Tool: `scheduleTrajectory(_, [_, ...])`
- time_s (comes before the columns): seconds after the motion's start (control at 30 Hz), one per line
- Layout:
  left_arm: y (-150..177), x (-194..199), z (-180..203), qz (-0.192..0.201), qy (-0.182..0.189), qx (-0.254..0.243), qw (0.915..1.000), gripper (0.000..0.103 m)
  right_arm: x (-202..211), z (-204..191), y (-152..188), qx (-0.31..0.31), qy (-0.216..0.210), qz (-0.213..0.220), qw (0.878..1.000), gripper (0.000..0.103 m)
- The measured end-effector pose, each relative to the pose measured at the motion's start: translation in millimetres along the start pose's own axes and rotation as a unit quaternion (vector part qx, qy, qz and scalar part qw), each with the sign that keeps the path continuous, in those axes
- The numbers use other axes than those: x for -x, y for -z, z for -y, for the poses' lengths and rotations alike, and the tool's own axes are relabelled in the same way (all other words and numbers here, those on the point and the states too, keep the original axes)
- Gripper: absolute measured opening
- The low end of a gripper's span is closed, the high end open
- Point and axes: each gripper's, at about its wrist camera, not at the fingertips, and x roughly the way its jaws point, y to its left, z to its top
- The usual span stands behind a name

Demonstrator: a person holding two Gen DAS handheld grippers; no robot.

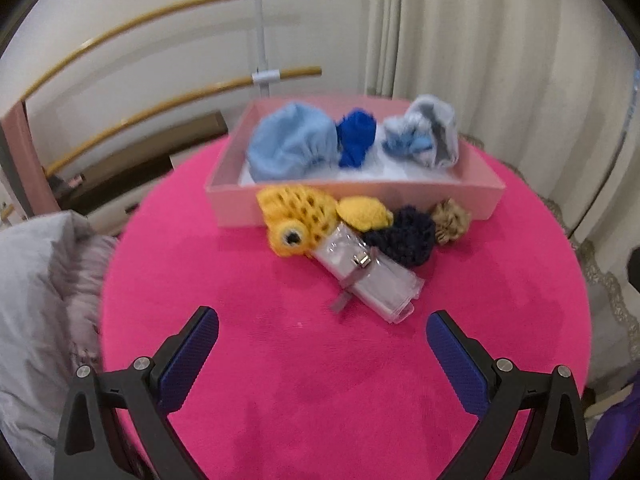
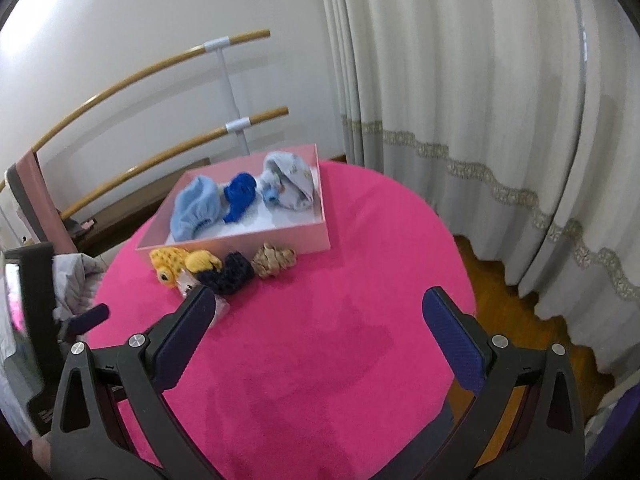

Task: Organize soft objects
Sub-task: 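Lower the left tool onto the clear bottle pouch while the right tool reaches the beige scrunchie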

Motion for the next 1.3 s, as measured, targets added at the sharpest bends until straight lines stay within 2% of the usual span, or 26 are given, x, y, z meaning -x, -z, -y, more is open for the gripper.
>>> scheduleTrajectory(0.27, [-24.2, -70.0, 13.5, -0.042, 0.006, -0.002, 0.9991, 0.103, -31.9, 11.0, -2.3, -0.009, -0.005, -0.027, 1.0, 0.103])
scheduleTrajectory(0.43, [-29.4, -94.4, 10.6, -0.058, 0.031, 0.015, 0.9977, 0.102, -48.4, 10.2, -1.9, -0.008, -0.01, -0.043, 0.999, 0.103])
scheduleTrajectory(0.63, [-29.7, -86.1, -6.7, -0.048, 0.07, 0.028, 0.996, 0.092, -68.4, 2.8, -0.6, 0.0, -0.018, -0.062, 0.998, 0.103])
scheduleTrajectory(0.73, [-34.6, -88.6, -8.1, -0.049, 0.071, 0.029, 0.9958, 0.096, -75.8, -1.1, -0.5, 0.004, -0.02, -0.069, 0.997, 0.103])
scheduleTrajectory(0.77, [-36.2, -91.7, -6.8, -0.051, 0.069, 0.029, 0.9959, 0.101, -77.2, -1.7, -1.1, 0.005, -0.02, -0.07, 0.997, 0.103])
scheduleTrajectory(0.83, [-35.3, -88.1, -4.8, -0.048, 0.064, 0.029, 0.9964, 0.102, -80.1, -2.7, -2.7, 0.006, -0.018, -0.072, 0.997, 0.103])
scheduleTrajectory(0.93, [-34.9, -87.0, -2.7, -0.042, 0.066, 0.022, 0.9967, 0.093, -85.3, -2.0, -3.9, 0.007, -0.014, -0.076, 0.997, 0.103])
scheduleTrajectory(1.0, [-34.5, -84.5, -4.7, -0.039, 0.074, 0.022, 0.9963, 0.08, -90.3, -1.8, -4.9, 0.007, -0.012, -0.081, 0.997, 0.103])
scheduleTrajectory(1.1, [-30.3, -75.3, -15.5, -0.039, 0.092, 0.029, 0.9946, 0.079, -98.8, -2.3, -7.5, 0.009, -0.011, -0.087, 0.996, 0.103])
scheduleTrajectory(1.3, [-19.5, -57.2, -30.9, -0.035, 0.095, 0.032, 0.9943, 0.079, -124.7, -12.7, -14.1, 0.027, -0.016, -0.103, 0.994, 0.103])
